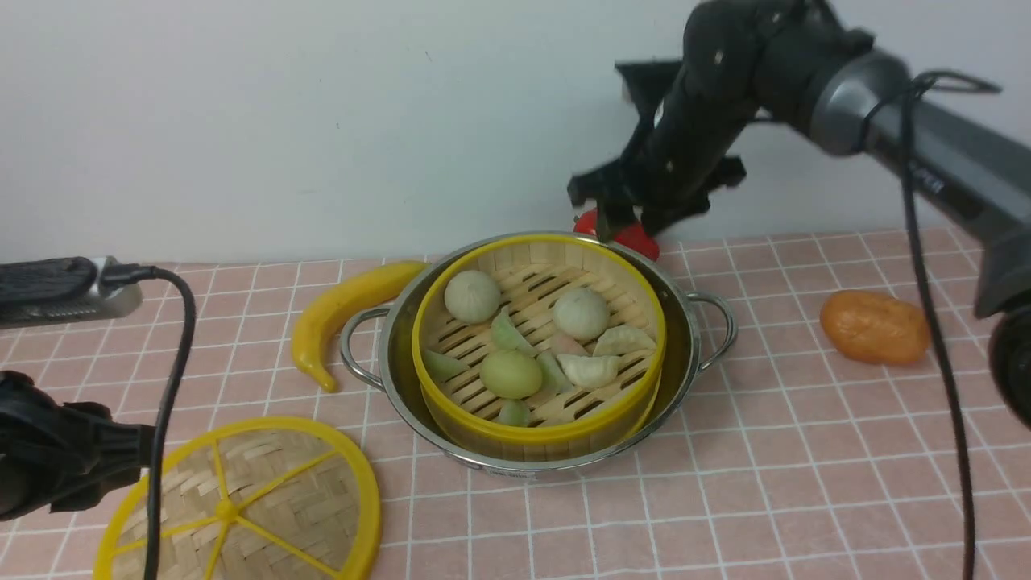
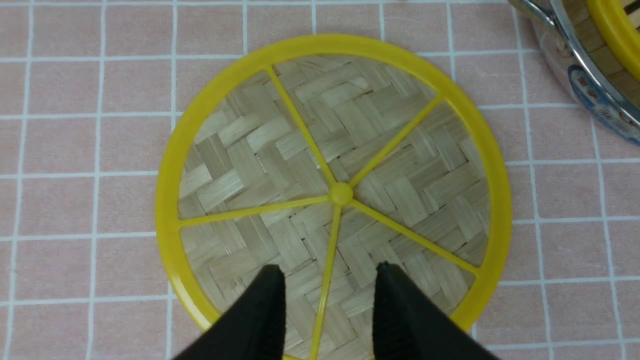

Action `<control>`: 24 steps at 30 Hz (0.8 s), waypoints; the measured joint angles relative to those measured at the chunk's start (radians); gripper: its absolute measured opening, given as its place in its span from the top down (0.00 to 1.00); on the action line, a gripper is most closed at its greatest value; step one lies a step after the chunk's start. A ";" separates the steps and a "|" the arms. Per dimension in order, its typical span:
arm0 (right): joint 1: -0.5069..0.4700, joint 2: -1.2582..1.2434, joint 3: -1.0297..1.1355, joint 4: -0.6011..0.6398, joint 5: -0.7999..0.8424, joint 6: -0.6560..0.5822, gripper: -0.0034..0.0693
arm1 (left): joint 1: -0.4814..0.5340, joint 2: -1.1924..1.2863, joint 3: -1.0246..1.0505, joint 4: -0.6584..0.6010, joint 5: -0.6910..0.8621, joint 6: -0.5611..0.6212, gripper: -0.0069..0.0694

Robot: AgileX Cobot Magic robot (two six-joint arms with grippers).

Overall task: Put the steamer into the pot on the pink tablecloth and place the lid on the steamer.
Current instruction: 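Grasp the bamboo steamer lid lying on the table by its centre knob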

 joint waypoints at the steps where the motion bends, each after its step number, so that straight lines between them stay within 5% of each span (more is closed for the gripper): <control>1: 0.000 -0.037 -0.014 -0.007 -0.001 -0.009 0.40 | 0.000 0.042 0.000 -0.002 -0.017 0.000 0.59; 12: 0.000 -0.455 0.019 0.009 -0.002 -0.055 0.39 | 0.000 0.345 -0.001 -0.076 -0.192 0.045 0.59; 24: 0.000 -0.884 0.195 -0.008 -0.004 -0.113 0.39 | 0.000 0.493 -0.002 -0.240 -0.206 0.169 0.59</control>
